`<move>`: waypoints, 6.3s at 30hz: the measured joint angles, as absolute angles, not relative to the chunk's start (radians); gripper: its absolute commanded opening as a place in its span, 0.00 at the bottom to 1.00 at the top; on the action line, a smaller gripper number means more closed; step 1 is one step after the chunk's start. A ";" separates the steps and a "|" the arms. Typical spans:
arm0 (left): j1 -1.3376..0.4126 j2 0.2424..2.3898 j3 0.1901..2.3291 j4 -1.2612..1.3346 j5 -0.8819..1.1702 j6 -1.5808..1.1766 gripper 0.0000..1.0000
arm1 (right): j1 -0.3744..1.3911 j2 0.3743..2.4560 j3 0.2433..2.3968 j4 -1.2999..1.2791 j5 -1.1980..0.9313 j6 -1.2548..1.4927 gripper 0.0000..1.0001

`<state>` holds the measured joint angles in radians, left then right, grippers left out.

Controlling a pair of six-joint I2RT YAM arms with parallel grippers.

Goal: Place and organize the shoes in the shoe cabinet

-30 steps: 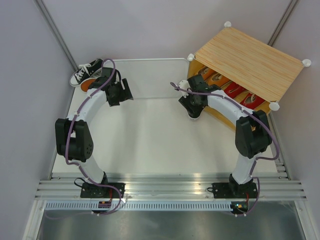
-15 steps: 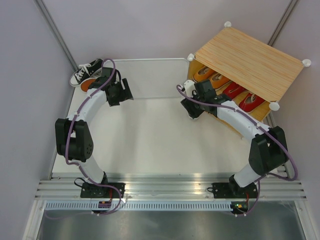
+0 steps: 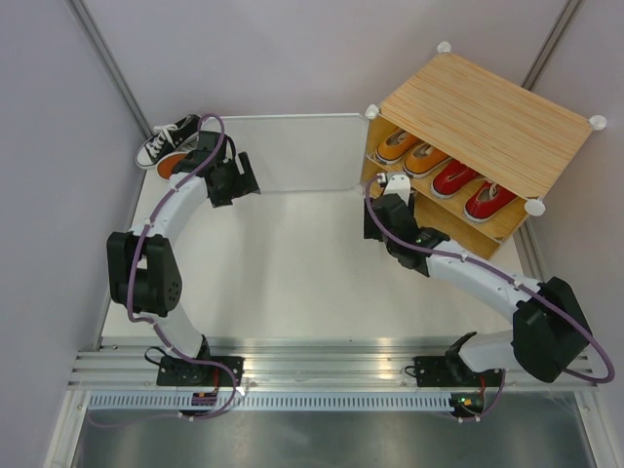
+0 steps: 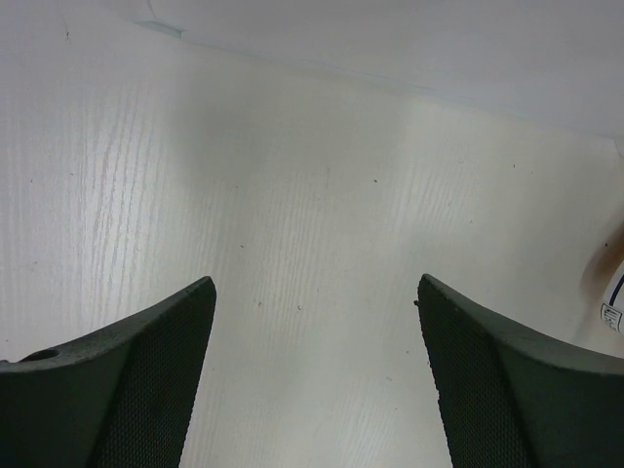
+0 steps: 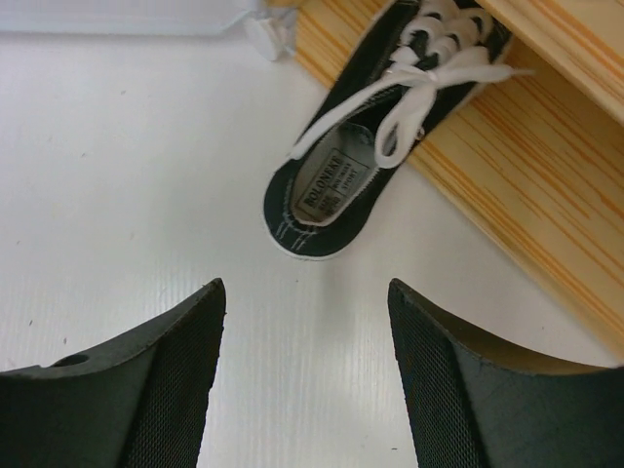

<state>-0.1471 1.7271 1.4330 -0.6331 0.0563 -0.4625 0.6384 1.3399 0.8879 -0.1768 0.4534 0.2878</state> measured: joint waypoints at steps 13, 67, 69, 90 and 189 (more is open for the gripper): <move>-0.147 1.725 1.433 -0.633 0.055 -0.463 0.88 | 0.694 1.523 0.888 -0.133 0.714 0.687 0.72; -0.147 1.706 1.420 -0.633 0.062 -0.463 0.88 | 0.498 2.025 1.201 0.329 0.914 0.389 0.01; -0.147 1.706 1.420 -0.633 0.062 -0.463 0.88 | 0.495 2.031 1.205 0.336 0.915 0.391 0.01; -0.147 1.706 1.420 -0.633 0.084 -0.463 0.88 | 0.503 2.069 1.290 0.257 0.921 0.469 0.38; -0.142 1.992 1.822 -0.075 -0.717 -0.500 0.97 | 0.561 1.325 0.871 -0.054 -0.281 0.157 0.92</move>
<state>-0.1417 1.9919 1.8221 -0.0750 -0.7170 -0.4999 0.5610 1.3251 0.8711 -0.0544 -0.2810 0.1574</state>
